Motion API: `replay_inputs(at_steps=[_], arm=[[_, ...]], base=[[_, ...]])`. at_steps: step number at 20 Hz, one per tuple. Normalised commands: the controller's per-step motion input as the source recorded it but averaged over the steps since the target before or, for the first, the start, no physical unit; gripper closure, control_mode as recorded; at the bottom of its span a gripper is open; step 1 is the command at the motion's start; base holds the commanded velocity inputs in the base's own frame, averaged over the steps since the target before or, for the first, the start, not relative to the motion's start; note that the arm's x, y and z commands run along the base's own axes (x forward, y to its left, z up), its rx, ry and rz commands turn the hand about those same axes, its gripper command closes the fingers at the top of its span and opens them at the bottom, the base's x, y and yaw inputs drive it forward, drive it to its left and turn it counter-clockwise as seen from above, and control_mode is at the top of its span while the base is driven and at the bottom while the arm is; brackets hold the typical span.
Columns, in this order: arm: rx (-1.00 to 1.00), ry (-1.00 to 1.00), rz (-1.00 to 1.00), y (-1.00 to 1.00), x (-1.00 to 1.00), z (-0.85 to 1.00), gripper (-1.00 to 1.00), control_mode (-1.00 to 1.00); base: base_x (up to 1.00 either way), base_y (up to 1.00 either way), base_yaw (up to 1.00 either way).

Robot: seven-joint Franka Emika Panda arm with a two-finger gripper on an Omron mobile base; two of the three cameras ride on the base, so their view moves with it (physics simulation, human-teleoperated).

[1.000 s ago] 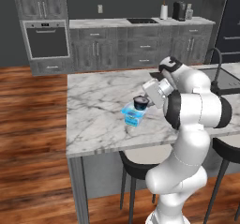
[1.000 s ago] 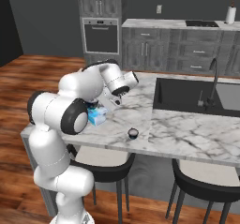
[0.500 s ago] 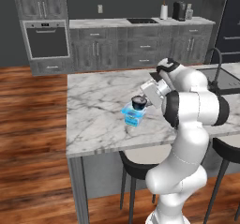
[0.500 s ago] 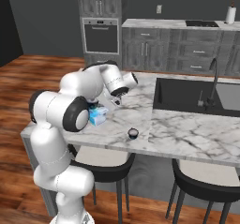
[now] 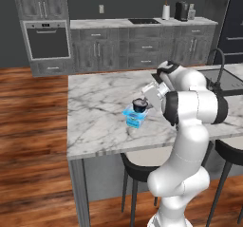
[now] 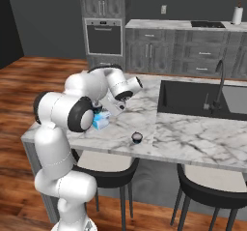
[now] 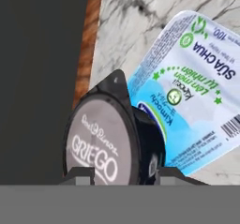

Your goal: Stack the yogurt containers by placing the smaller containers on top of the larger containers.

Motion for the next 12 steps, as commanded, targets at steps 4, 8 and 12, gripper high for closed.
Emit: replay_inputs(at_steps=[4,8,12], arm=[[0.00,0.00,0.00,0.00,0.00,-0.16,1.00,-1.00],[0.00,0.00,0.00,0.00,0.01,-0.13,1.00,-1.00],[0.00,0.00,0.00,0.00,0.06,-0.08,1.00,-1.00]], base=[[0.00,0.00,0.00],[0.00,0.00,0.00],[0.00,0.00,0.00]])
